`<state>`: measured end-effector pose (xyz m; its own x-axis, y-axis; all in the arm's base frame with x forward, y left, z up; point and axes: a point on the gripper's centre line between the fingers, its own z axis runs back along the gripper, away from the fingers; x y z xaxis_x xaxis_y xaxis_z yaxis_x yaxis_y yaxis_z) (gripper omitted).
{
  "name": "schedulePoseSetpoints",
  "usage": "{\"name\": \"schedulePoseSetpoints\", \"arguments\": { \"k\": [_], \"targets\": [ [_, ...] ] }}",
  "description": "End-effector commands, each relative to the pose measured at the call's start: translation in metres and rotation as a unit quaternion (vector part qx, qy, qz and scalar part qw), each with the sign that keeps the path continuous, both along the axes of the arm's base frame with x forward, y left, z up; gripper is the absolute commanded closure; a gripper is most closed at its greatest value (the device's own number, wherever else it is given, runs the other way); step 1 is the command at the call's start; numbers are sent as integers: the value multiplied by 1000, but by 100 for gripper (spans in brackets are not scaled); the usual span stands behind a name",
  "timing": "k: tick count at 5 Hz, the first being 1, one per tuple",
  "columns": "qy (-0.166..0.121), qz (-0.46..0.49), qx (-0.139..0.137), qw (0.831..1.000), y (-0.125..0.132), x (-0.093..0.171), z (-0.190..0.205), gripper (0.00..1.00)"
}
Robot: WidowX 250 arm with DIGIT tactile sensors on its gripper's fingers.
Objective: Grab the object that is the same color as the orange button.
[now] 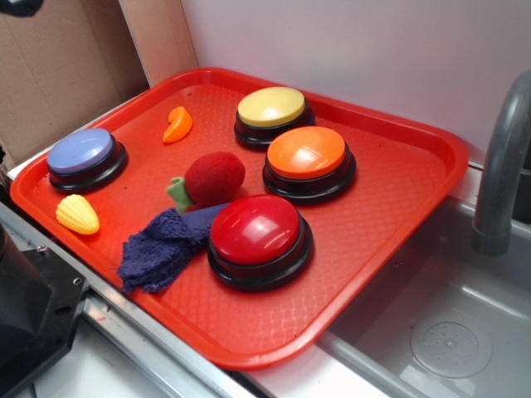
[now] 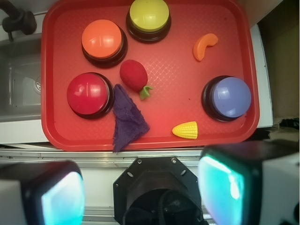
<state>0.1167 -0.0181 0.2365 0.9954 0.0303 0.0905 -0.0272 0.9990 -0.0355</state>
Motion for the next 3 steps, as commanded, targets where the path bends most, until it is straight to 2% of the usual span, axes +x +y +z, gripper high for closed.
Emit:
{"name": "schedulePoseSetpoints", "arguments": {
  "k": [1,2,3],
  "targets": [
    [0,0,0,1000,0,0,0,0],
    [-21,-28,20,999,7,16,-9,0],
    [-57,-37,31,997,16,33,-19,0]
  ]
}}
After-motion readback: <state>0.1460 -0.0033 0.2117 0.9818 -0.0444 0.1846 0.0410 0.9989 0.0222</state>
